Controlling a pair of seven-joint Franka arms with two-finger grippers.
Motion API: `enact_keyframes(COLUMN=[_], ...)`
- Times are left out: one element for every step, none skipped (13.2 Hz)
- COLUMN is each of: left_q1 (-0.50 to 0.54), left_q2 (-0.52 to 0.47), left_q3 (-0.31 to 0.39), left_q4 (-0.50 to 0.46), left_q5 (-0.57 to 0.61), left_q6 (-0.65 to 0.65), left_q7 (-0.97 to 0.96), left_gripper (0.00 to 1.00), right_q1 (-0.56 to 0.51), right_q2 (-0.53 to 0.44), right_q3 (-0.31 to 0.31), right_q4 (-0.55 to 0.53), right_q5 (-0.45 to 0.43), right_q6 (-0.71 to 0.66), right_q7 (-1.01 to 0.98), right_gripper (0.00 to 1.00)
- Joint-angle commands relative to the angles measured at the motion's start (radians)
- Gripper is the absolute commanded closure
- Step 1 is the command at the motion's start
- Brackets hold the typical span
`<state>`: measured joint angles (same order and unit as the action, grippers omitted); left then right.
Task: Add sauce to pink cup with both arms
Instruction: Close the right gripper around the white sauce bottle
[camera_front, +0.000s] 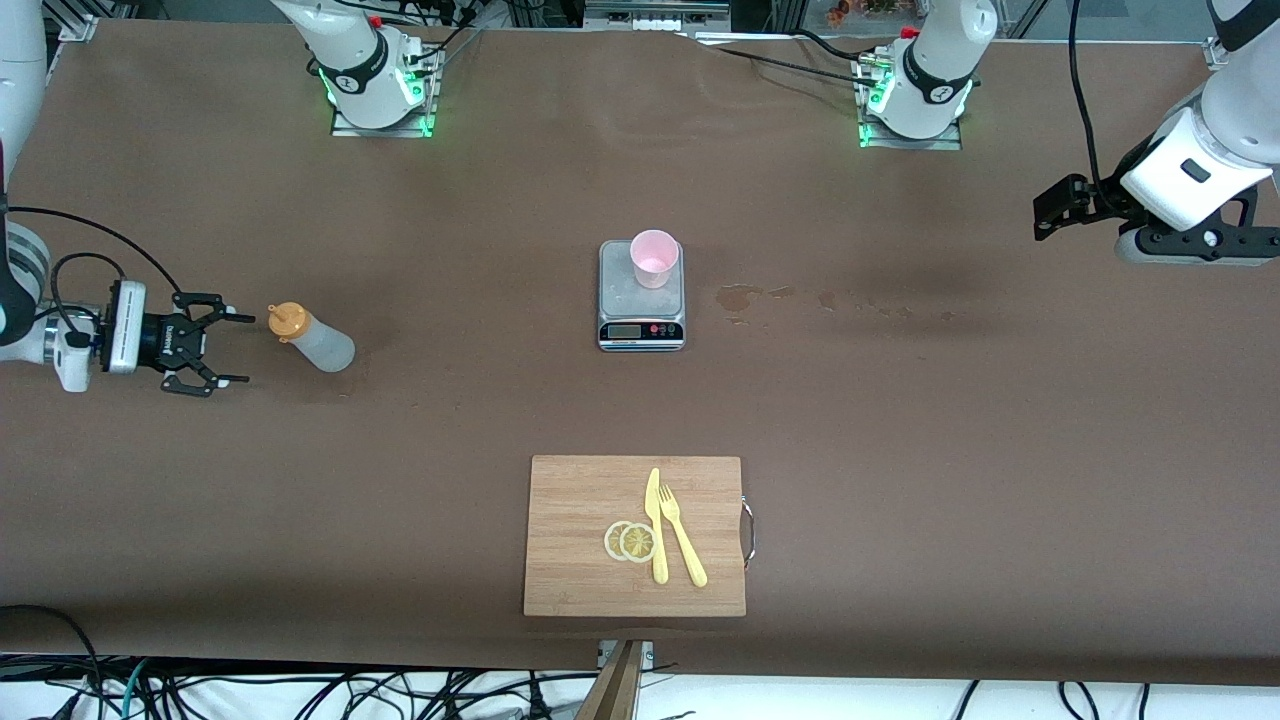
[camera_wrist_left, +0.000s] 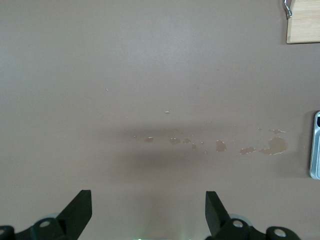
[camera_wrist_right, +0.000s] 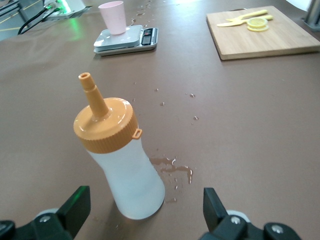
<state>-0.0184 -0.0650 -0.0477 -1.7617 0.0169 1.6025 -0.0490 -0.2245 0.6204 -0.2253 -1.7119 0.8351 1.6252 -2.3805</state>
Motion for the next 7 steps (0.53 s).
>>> enact_keyframes(left_q1=[0.038, 0.041, 0.034, 0.017, -0.024, -0.04, -0.04], left_q2=[0.014, 0.017, 0.028, 0.031, 0.033, 0.033, 0.036], left_q3=[0.003, 0.003, 0.006, 0.008, 0.018, 0.025, 0.023], left_q4=[0.01, 0.014, 0.019, 0.022, 0.021, 0.019, 0.019], left_q5=[-0.072, -0.08, -0.075, -0.06, -0.039, -0.014, -0.012], left_q6=[0.074, 0.082, 0.082, 0.08, 0.08, 0.079, 0.08], left_q7=[0.014, 0.015, 0.015, 0.014, 0.0, -0.026, -0.04], left_gripper=[0.0, 0.0, 0.0, 0.0, 0.0, 0.0, 0.0], right_q1=[0.01, 0.01, 0.01, 0.01, 0.01, 0.01, 0.01], right_q2=[0.019, 0.019, 0.019, 0.019, 0.018, 0.016, 0.016], right_q3=[-0.003, -0.002, -0.002, -0.002, -0.002, -0.002, -0.002], right_q4=[-0.006, -0.009, -0.02, -0.034, -0.055, -0.064, -0.083], right_q5=[0.027, 0.038, 0.041, 0.058, 0.058, 0.059, 0.059], right_q6=[0.004, 0.001, -0.001, -0.01, -0.01, -0.011, -0.013], right_q7=[-0.06, -0.063, -0.078, -0.091, -0.109, -0.135, -0.156], right_gripper=[0.0, 0.0, 0.0, 0.0, 0.0, 0.0, 0.0])
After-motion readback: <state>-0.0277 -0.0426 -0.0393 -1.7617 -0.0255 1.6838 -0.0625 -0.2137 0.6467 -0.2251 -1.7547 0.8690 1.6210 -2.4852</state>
